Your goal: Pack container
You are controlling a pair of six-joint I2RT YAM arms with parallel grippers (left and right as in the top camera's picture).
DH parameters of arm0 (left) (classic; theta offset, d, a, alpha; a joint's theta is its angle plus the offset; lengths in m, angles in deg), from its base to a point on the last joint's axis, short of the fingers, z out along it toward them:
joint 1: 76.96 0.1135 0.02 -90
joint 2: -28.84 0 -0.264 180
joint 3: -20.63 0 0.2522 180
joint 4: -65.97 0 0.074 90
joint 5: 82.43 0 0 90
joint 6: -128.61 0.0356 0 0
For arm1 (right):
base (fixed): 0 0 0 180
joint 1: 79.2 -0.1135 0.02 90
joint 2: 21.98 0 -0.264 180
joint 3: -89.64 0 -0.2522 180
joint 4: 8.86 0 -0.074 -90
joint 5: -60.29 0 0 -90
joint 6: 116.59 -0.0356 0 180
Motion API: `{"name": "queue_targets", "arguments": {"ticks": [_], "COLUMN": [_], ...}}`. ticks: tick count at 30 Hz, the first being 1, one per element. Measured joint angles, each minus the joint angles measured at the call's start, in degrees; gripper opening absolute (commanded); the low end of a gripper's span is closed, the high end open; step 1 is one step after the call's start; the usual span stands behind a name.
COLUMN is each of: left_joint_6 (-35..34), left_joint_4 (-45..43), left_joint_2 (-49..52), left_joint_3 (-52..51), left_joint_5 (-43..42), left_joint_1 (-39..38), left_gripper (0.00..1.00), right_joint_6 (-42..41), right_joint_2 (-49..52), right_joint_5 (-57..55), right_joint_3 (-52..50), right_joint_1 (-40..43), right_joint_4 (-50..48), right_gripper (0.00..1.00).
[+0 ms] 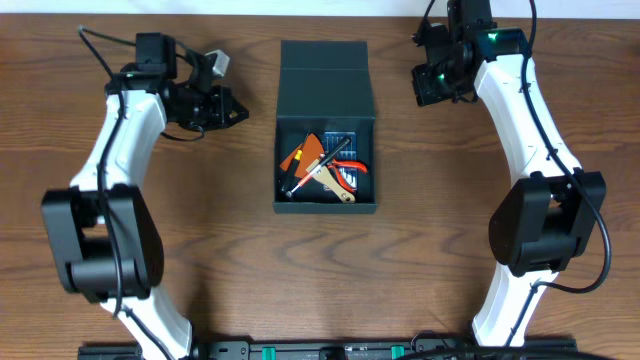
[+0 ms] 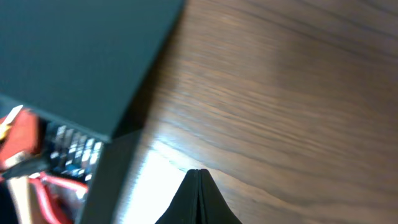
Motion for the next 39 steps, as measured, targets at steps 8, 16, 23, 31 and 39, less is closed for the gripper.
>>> {"name": "queue_targets", "arguments": {"ticks": [8, 16, 23, 31, 39], "left_joint_6": [2.3, 4.3, 4.8, 4.8, 4.5], "left_joint_4": [-2.2, -4.2, -6.2, -8.2, -9.8], "left_joint_2": [5.7, 8.7, 13.0, 15.6, 17.4], "left_joint_3": [0.0, 0.0, 0.0, 0.0, 0.0], "left_joint_5": [-10.6, -14.4, -17.7, -18.6, -18.8], "left_joint_1": [4.0, 3.8, 3.8, 2.4, 1.3], "left_gripper": [0.06, 0.06, 0.06, 0.06, 0.06], "right_joint_6": [3.3, 3.3, 3.8, 4.6, 4.9], "right_joint_2": [0.0, 0.0, 0.2, 5.9, 10.5], "right_joint_5": [9.3, 16.7, 21.1, 27.5, 33.7], "right_joint_3": [-3.3, -7.3, -9.7, -10.5, -10.9], "right_joint_1": [0.8, 6.1, 9.6, 9.6, 9.6], "right_joint_4": [-0.6, -0.6, -0.7, -1.6, -2.8], "right_gripper": [0.01, 0.01, 0.01, 0.01, 0.01]}}
